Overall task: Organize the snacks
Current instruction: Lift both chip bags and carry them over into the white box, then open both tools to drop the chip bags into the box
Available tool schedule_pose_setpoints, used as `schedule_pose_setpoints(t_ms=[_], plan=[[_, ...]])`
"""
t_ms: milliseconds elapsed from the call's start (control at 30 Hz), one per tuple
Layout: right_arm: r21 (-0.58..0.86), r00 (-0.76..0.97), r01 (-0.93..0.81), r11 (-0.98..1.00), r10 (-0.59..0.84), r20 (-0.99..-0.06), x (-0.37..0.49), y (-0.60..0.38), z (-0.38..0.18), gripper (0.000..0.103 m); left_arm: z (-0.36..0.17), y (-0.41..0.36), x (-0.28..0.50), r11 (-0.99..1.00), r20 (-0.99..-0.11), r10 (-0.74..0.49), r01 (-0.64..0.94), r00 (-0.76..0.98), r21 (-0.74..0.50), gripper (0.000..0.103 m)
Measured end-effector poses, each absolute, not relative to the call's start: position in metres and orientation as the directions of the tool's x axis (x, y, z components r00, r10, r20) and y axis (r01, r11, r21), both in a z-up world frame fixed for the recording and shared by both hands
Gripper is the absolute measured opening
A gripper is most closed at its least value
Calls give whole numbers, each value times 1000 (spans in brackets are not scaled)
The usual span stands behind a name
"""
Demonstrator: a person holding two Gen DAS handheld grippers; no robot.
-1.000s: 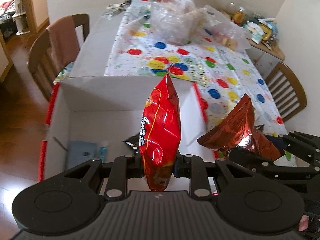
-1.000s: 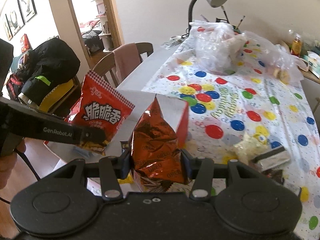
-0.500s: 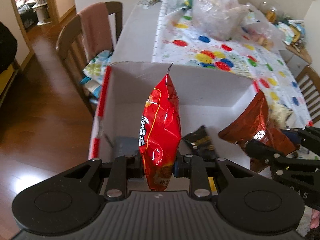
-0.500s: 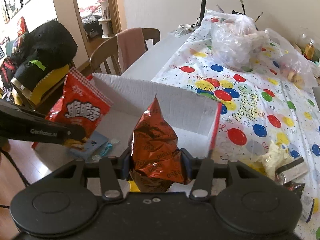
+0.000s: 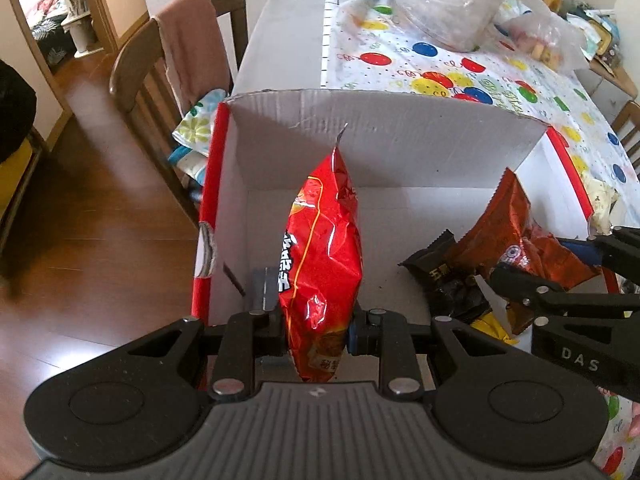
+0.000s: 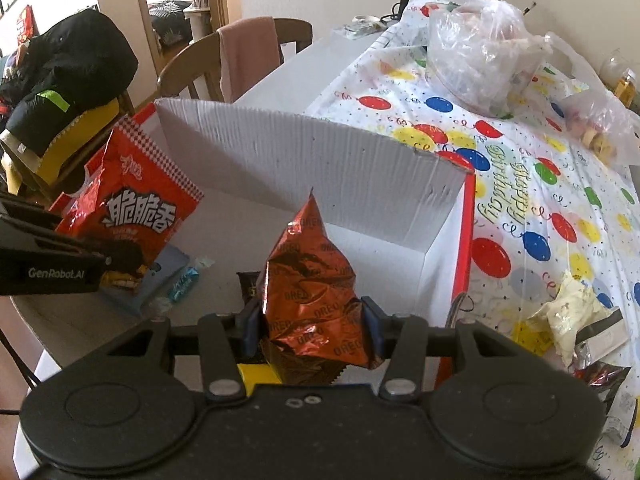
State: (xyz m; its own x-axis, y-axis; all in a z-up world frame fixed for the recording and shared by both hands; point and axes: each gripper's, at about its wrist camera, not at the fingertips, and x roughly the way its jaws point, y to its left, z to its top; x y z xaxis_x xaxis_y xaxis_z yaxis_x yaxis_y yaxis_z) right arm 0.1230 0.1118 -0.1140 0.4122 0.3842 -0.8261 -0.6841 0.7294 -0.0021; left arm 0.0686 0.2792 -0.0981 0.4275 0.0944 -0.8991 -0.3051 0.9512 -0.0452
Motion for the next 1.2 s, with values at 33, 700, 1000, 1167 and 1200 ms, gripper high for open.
schedule_pose_setpoints(t_ms=[33,700,1000,1167,1200], plan=[[-6,414,-685,728,383,-826,122,112,-114,49,-99,279,69,952,-900,89,-302,426,-49,24],[15,390,-681,733,380,-839,117,101,-107,65,-106,262,69,965,-916,63,-257,397,-45,27],[45,400,-677,735,417,-816,108,90,-89,76,-89,257,59,967,-894,61,-248,444,-57,54],[64,408,-672,738,440,-800,102,80,-75,80,-71,250,52,969,-866,52,-234,497,-76,62],[68,410,-672,738,447,-795,101,77,-71,82,-67,249,51,970,-861,52,-231,506,-78,63]])
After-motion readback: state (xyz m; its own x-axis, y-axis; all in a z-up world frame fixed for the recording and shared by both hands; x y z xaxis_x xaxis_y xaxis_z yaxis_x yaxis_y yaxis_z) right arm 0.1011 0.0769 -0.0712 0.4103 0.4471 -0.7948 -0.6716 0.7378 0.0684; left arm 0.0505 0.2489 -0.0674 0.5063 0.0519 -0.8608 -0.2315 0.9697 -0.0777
